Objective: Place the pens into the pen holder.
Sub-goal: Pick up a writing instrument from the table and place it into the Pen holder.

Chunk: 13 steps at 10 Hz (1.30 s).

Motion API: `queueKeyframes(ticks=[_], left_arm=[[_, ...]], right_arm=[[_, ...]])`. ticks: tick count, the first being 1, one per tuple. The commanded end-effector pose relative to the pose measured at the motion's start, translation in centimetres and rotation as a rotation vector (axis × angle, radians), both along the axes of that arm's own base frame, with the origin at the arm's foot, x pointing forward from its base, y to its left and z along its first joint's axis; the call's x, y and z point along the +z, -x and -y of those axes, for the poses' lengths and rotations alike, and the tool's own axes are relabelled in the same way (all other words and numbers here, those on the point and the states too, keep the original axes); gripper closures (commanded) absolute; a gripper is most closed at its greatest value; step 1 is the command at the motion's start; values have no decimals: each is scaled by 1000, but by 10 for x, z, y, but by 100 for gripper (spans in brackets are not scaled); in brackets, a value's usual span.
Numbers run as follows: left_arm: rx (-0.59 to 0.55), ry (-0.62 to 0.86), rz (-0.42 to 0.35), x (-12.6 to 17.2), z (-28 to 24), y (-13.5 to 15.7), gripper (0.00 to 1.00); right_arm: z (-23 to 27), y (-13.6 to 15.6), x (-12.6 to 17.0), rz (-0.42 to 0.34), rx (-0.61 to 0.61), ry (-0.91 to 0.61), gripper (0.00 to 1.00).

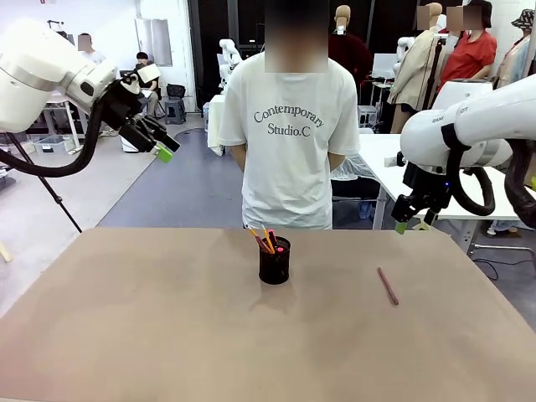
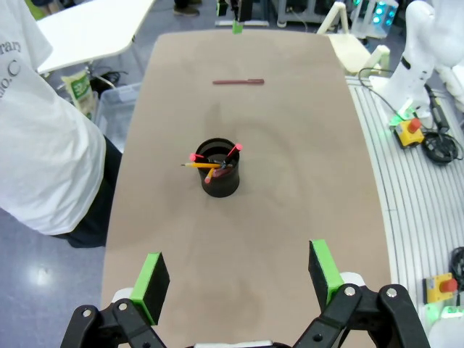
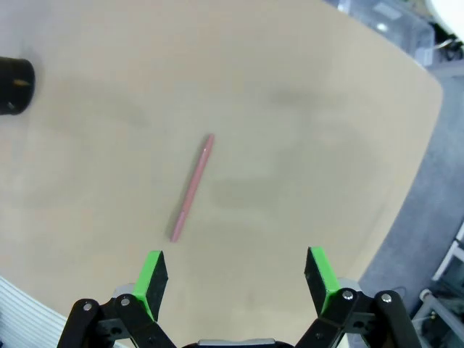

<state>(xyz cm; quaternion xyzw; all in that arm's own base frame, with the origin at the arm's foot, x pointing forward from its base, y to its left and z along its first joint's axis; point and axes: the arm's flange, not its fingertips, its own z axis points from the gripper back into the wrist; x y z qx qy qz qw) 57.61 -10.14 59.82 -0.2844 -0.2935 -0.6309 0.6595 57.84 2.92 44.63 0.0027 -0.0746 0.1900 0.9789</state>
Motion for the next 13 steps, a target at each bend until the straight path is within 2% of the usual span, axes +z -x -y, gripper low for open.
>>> queueKeyframes(ticks=[1, 4, 5, 6, 7, 9, 10, 11, 13], left_arm=[[-1, 1, -6, 1, -1, 1, 0], [-1, 1, -6, 1, -1, 1, 0], [-1, 1, -6, 1, -1, 1, 0], [-1, 1, -6, 1, -1, 1, 0], [-1, 1, -6, 1, -1, 1, 0], [-1, 1, -6, 1, -1, 1, 0], [-1, 1, -6, 1, -1, 1, 0], [-1, 1, -6, 1, -1, 1, 0], [-1, 1, -6, 1, -1, 1, 0]], right_arm=[[-5, 11, 8, 45, 20, 21, 0], [-5, 11, 8, 45, 20, 21, 0], [-6, 4, 10, 23, 13, 4, 0], [-24, -7, -10, -21, -152, -3, 0], [-34, -15, -24, 14, -257, 40, 0], [-45, -19, -43, -49, -313, 22, 0], [-46, -22, -53, -36, -357, 47, 0], [-48, -24, -68, -64, -372, 42, 0], [-55, -27, -91, -71, -391, 57, 0]])
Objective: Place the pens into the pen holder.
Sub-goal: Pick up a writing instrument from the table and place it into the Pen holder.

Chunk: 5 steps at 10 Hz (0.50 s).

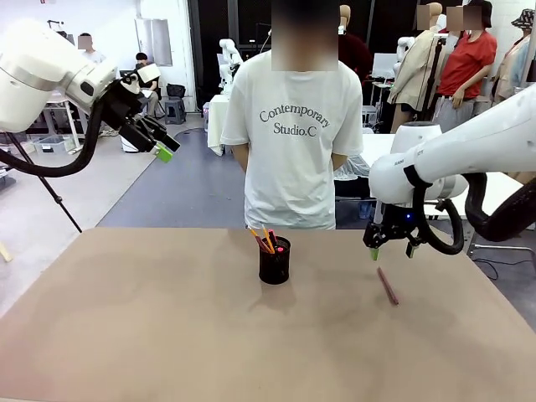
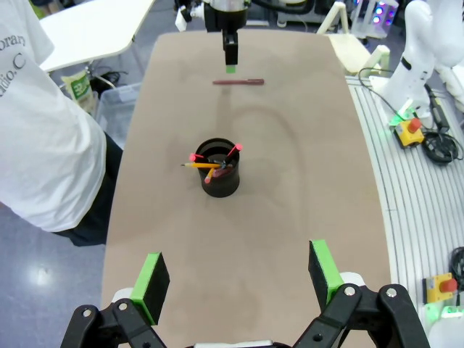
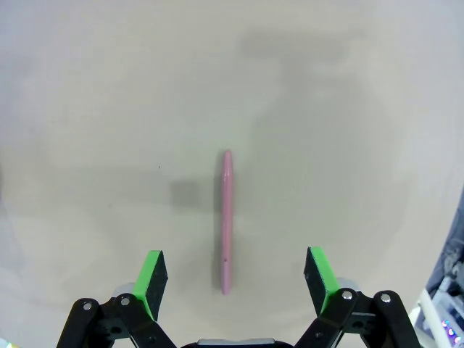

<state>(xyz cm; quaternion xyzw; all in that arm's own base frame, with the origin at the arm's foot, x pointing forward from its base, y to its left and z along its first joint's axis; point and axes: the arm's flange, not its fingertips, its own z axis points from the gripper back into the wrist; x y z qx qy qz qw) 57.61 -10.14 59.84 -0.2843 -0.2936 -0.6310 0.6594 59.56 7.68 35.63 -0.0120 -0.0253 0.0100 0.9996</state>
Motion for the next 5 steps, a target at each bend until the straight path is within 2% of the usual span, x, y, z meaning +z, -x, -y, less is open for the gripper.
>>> queueKeyframes(ticks=[1, 4, 5], left_arm=[[-1, 1, -7, 1, -1, 1, 0], [-1, 1, -7, 1, -1, 1, 0], [-1, 1, -7, 1, -1, 1, 0]], right_arm=[[-10, -12, -11, 1, -54, 44, 0], [-14, -13, -31, -60, -191, 49, 0], [-13, -15, -37, -76, -186, 43, 0]])
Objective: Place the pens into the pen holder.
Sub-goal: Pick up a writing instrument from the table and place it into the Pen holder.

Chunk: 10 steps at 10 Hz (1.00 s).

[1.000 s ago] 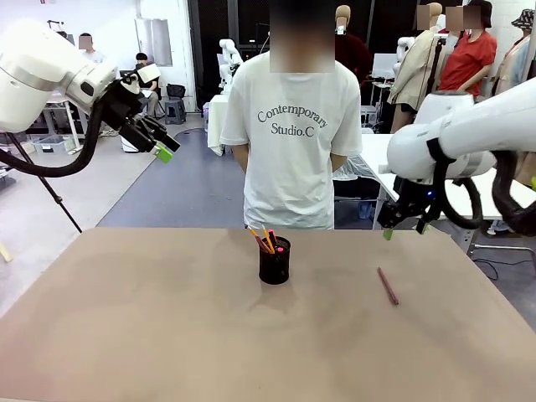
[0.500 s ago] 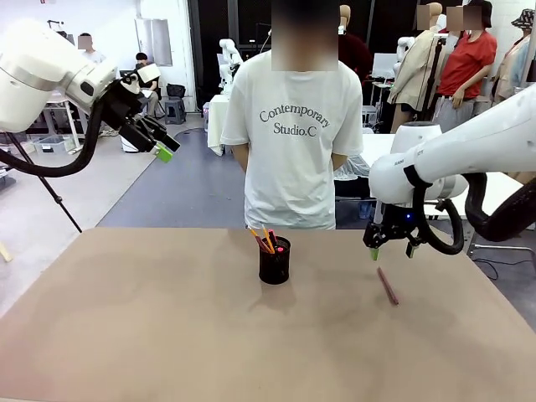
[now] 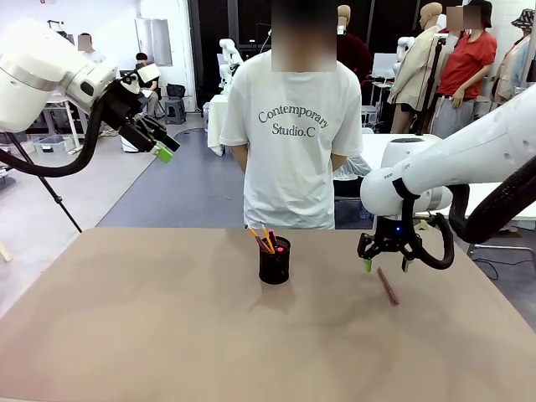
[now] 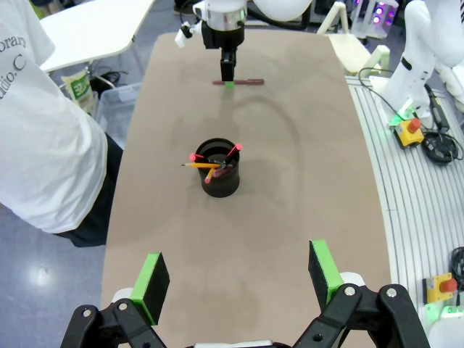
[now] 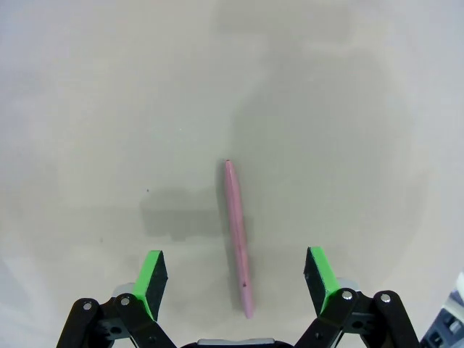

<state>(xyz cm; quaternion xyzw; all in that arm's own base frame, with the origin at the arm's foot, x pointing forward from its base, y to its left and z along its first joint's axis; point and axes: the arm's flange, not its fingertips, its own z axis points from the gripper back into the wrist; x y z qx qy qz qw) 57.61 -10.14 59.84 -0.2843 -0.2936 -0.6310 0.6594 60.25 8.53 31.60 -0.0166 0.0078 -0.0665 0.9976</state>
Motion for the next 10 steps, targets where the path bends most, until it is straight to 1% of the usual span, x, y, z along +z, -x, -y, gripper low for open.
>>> queueKeyframes(ticks=[1, 2, 4, 5, 7, 8, 9, 10], left_arm=[[-1, 1, -7, 1, -1, 1, 0], [-1, 1, -7, 1, -1, 1, 0], [-1, 1, -7, 1, -1, 1, 0], [-1, 1, -7, 1, -1, 1, 0], [-1, 1, -7, 1, -1, 1, 0], [-1, 1, -7, 1, -1, 1, 0], [-1, 1, -7, 1, -1, 1, 0], [-1, 1, -7, 1, -1, 1, 0]], right_arm=[[-4, -10, 1, -30, 19, 5, 0], [0, 0, 0, 0, 0, 0, 0], [0, 0, 0, 0, 0, 0, 0], [-1, 0, -5, -14, -1, 1, 0], [0, -10, -11, 21, -5, -7, 0], [1, -13, -12, 12, -3, -13, 0], [1, -14, -13, 26, -4, -14, 0], [1, -16, -14, 19, 1, -10, 0]])
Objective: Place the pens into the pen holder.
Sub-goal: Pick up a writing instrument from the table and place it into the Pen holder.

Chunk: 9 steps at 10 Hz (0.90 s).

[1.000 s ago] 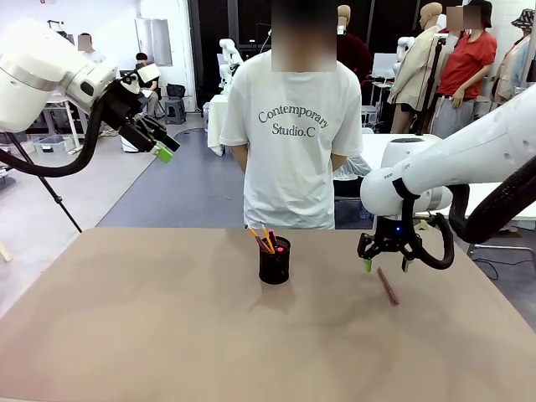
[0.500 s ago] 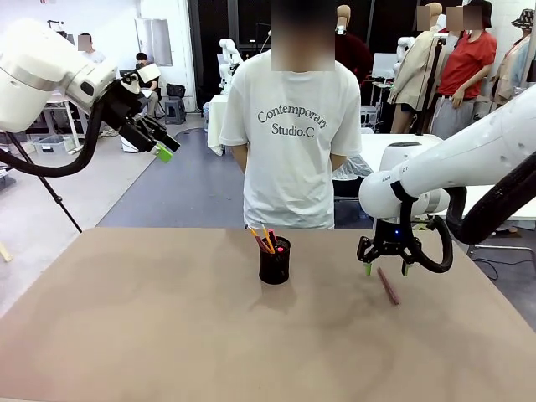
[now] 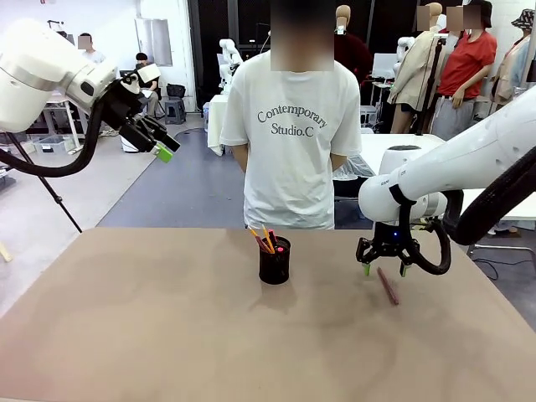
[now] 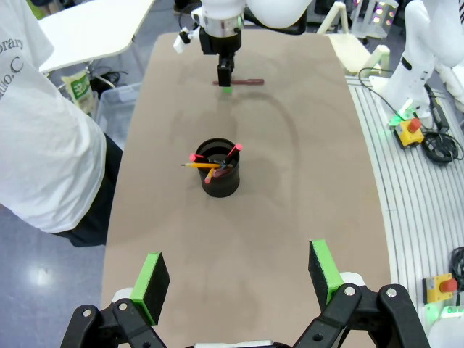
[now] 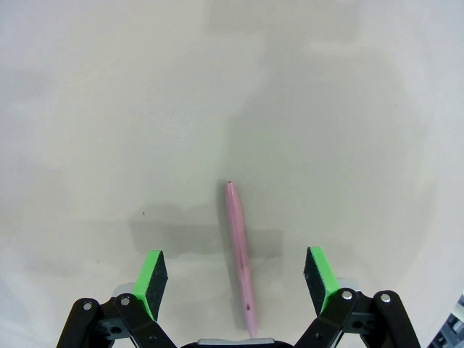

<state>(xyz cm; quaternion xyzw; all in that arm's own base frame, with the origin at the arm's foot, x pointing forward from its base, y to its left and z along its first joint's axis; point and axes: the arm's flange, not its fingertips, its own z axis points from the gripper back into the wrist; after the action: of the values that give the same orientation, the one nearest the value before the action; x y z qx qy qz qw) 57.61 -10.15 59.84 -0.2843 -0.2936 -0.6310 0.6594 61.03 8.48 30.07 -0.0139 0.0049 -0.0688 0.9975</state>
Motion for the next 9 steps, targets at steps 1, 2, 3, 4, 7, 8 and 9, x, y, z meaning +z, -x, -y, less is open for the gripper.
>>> queueKeyframes(ticks=[1, 2, 3, 4, 7, 8, 9], left_arm=[[-1, 1, -7, 1, -1, 1, 0], [-1, 1, -7, 1, -1, 1, 0], [-1, 1, -7, 1, -1, 1, 0], [-1, 1, -7, 1, -1, 1, 0], [-1, 1, -7, 1, -1, 1, 0], [-1, 1, -7, 1, -1, 1, 0], [-1, 1, -7, 1, -1, 1, 0]], right_arm=[[1, -9, -1, 10, 9, -3, 0], [1, -11, -4, 15, 9, 6, 0], [1, -11, -5, 16, 22, 27, 0], [1, -11, -5, 16, 24, 18, 0], [4, -11, -5, 11, 45, 5, 50], [4, -11, -5, 6, 45, 6, 70], [4, -11, -4, 6, 47, 5, 90]])
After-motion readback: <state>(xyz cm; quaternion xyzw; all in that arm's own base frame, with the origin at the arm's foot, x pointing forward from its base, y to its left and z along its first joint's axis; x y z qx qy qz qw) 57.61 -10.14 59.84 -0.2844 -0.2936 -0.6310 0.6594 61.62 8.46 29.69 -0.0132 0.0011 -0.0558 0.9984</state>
